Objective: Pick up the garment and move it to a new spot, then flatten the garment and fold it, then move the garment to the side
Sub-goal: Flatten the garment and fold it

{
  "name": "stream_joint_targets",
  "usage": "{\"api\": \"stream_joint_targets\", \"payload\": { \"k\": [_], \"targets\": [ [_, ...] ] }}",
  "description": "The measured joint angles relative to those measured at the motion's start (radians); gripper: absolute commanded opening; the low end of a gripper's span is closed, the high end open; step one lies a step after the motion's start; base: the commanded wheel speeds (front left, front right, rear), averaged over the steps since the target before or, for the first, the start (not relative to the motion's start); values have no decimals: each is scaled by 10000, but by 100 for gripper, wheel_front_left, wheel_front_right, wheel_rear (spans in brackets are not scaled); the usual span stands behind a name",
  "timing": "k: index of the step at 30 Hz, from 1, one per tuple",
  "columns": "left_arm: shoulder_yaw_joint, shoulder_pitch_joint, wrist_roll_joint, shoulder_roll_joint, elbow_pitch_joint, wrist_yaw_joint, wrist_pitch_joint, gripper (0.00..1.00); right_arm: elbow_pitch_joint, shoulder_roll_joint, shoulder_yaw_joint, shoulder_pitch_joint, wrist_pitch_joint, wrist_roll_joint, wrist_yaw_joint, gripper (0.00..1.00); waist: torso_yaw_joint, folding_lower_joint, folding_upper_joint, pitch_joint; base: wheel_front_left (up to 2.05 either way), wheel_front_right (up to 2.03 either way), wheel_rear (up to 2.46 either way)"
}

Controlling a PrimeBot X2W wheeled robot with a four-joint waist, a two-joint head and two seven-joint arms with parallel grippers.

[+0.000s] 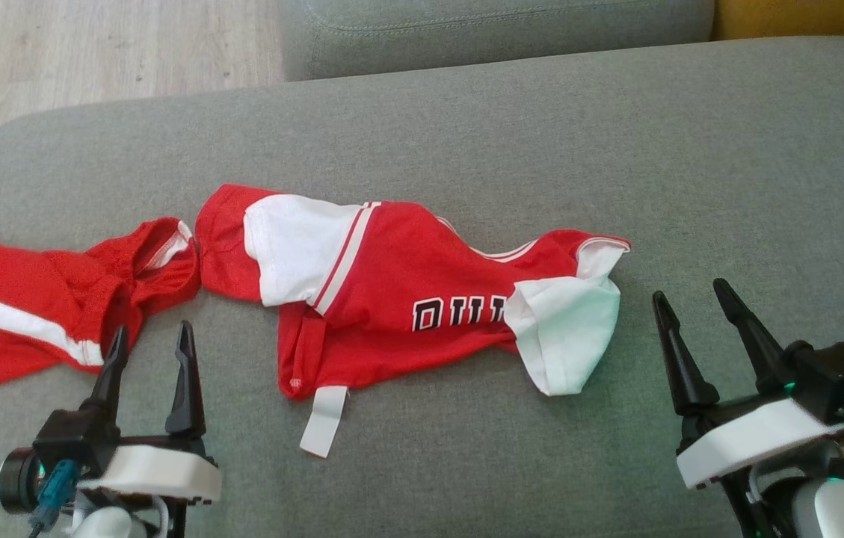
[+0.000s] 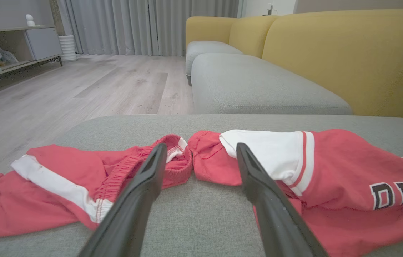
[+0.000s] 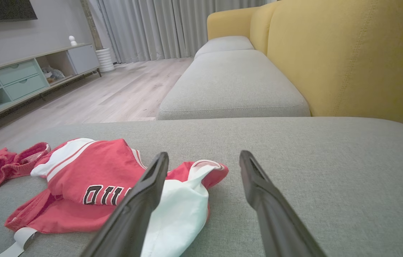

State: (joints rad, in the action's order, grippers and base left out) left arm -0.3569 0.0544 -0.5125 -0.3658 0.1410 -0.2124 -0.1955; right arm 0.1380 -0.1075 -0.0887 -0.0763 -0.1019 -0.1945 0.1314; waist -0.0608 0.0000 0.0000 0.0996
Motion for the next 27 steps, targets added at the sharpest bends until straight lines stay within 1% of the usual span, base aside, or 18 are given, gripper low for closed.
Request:
{"api": "stream_joint_targets", "payload": {
  "k": [8, 14, 16, 20, 24, 27],
  "targets": [
    [-2, -3, -6, -21, -165, -165, 94, 100, 111, 56, 2, -1, -203, 12, 0, 100, -2, 0, 0, 59, 0, 0, 0],
    [0, -12, -73, -48, -190, -171, 94, 100, 71, 38, -23, 0, -424, -59, 0, 100, 3, 0, 0, 92, 0, 0, 0],
    [-2, -13, -73, -54, -192, -174, 94, 100, -56, -31, -153, 3, -681, -174, 0, 100, 10, 0, 0, 113, 0, 0, 0],
    [-6, -12, -73, -56, -198, -230, 94, 100, -633, -349, -851, 53, -1812, -608, 0, 100, 24, 0, 0, 175, 0, 0, 0],
    [-33, 11, -73, -48, -199, -255, 94, 100, -1319, -727, -1912, 420, -2876, -941, -2, 100, 47, 0, 0, 327, 0, 0, 0],
    [-88, 48, -71, -21, -194, -253, 92, 100, -1699, -874, -2627, 1179, -3120, -1078, 0, 100, 108, 0, 0, 496, 0, 0, 0]
  ]
}}
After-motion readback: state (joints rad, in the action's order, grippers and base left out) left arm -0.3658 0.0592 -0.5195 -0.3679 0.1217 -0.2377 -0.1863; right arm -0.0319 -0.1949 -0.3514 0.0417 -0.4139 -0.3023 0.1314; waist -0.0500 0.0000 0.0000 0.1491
